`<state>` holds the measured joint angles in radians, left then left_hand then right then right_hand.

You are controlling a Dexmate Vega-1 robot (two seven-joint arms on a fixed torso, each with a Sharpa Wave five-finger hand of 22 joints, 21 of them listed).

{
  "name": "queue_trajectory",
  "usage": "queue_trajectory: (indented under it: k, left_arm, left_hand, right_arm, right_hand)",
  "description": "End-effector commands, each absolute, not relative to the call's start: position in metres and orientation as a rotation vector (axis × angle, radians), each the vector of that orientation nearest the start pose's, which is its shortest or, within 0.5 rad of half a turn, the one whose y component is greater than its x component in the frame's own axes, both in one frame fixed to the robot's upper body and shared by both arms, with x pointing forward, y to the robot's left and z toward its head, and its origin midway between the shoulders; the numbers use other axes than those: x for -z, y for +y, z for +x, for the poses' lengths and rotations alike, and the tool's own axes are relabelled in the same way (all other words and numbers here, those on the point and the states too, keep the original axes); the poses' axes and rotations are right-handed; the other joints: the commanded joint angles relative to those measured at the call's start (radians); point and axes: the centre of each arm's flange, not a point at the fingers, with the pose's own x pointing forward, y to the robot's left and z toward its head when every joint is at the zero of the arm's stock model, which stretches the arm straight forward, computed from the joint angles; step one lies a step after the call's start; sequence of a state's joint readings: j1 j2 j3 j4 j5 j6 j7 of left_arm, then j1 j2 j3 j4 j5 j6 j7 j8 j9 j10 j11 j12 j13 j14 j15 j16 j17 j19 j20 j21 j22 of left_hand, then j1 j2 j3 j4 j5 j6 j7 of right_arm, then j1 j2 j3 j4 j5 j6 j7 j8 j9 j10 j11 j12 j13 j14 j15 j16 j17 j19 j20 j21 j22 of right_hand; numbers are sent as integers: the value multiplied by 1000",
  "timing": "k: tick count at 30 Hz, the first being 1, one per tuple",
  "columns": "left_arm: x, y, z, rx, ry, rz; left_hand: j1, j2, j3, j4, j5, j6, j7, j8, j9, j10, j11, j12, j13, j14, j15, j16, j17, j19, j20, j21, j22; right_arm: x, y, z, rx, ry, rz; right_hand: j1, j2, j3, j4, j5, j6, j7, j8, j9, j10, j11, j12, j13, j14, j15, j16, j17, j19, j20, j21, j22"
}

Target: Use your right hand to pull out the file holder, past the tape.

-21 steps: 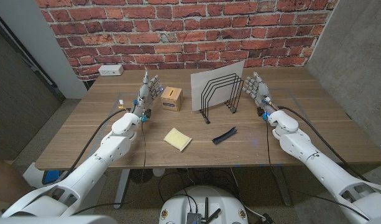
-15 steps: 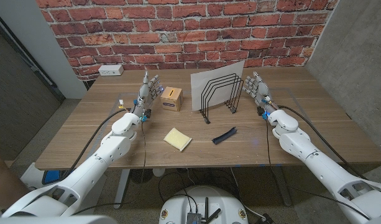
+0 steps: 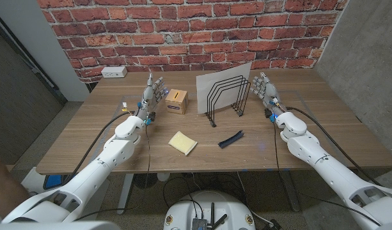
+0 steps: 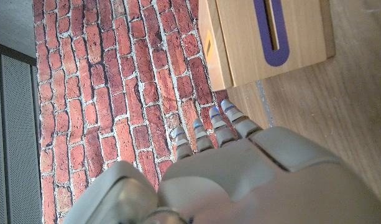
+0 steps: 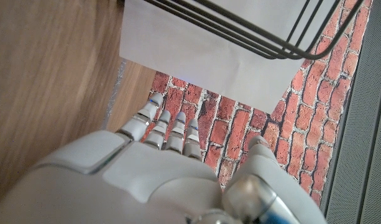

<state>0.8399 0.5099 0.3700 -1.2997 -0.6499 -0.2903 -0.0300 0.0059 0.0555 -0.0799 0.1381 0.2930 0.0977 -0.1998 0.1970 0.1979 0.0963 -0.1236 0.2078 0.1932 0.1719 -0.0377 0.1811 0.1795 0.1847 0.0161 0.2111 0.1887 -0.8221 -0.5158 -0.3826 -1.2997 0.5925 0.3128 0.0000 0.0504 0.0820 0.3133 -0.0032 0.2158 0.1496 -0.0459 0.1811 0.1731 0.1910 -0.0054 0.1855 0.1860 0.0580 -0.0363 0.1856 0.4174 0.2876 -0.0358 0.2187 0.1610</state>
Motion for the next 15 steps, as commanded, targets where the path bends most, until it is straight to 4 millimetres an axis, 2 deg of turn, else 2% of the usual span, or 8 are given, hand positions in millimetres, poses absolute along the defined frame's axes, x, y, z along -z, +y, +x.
queue_trajectory:
  k: [1, 8, 15]
  left_arm:
    - [28, 290, 653, 207, -594, -42]
    - [28, 290, 653, 206, -594, -42]
    - [28, 290, 653, 206, -593, -42]
  left_hand:
    - [-2, 10, 1, 7, 4, 1, -9, 4, 1, -1, -6, 6, 5, 9, -7, 6, 2, 8, -1, 6, 5]
    - [-3, 10, 1, 7, 4, 0, -8, 4, 1, 0, -5, 7, 5, 9, -7, 6, 2, 9, -1, 7, 5]
    - [-3, 10, 1, 7, 4, 2, -7, 4, 1, 0, -3, 6, 5, 9, -8, 6, 2, 8, -1, 6, 5]
  right_arm:
    - [8, -291, 638, -153, -663, -47]
    - [7, -294, 633, -143, -666, -38]
    - [9, -298, 625, -145, -654, -53]
  right_hand:
    - [5, 16, 8, -3, 7, 17, -1, 8, 2, 18, -7, 10, 0, 30, -35, 12, -8, 9, -8, -8, 5]
    - [7, 17, 11, -5, 8, 15, -1, 6, 2, 23, -10, 10, -1, 34, -39, 12, -16, 0, -19, -15, 5]
    - [9, 17, 17, -8, 9, -31, -11, -8, 2, -25, -14, -7, -3, 10, -28, 1, -38, -28, -18, -32, 5]
